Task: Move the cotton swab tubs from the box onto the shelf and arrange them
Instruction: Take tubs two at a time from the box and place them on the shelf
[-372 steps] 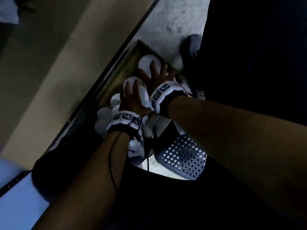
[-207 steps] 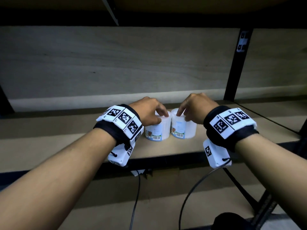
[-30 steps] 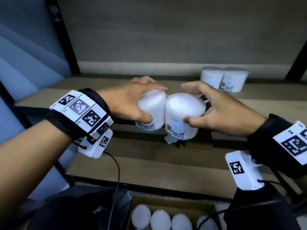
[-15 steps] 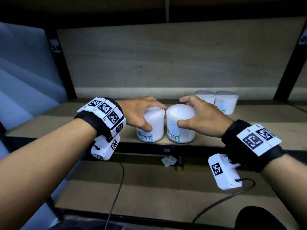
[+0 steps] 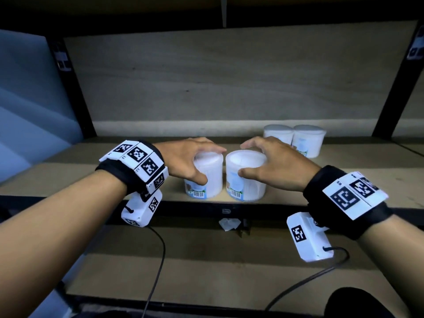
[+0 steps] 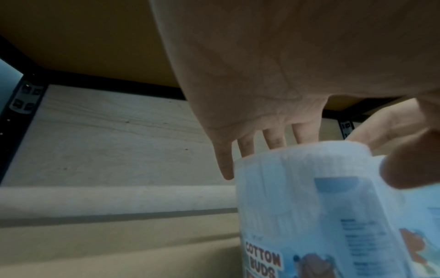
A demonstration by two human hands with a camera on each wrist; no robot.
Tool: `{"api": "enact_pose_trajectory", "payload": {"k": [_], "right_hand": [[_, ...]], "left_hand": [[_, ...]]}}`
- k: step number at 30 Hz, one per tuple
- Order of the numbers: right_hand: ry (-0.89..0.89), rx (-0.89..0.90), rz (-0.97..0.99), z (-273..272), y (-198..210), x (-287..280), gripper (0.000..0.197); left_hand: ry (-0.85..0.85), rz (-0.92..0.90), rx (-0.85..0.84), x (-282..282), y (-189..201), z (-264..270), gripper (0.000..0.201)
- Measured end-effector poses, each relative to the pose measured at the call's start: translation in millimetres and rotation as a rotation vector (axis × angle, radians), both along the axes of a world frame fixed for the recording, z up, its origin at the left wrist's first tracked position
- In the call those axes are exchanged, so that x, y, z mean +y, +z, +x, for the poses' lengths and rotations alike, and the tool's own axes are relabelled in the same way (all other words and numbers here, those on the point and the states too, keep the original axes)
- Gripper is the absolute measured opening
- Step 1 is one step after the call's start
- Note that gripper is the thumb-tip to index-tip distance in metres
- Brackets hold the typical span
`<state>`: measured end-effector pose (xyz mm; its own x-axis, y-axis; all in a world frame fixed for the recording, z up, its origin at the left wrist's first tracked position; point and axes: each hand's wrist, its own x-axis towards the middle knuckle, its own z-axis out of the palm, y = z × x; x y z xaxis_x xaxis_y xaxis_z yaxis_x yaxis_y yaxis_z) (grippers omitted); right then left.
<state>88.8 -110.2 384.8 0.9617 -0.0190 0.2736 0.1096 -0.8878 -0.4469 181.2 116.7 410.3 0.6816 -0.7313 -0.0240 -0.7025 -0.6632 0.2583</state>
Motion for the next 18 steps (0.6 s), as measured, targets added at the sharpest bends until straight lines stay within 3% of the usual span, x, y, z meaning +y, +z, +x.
{"api": "enact_pose_trajectory", "payload": {"k": [8,12,18], "right_hand": [[0.021,-0.175,-0.199,-14.8,9.0,8.6,0.025],[0.016,-0.177,-0.202,-19.9,10.8,12.6,0.021],[0.001,-0.159,-0.185,-22.6,14.3,13.9,0.019]], "left_hand": [[0.023,-0.036,-0.164,0.5,5.5,-6.7,0.059],[0.011,-0.052,-0.197,-1.1,9.3,-14.9,0.037],[0.003,-0.011,-0.203,-4.6,12.6,-15.7,0.038]]}}
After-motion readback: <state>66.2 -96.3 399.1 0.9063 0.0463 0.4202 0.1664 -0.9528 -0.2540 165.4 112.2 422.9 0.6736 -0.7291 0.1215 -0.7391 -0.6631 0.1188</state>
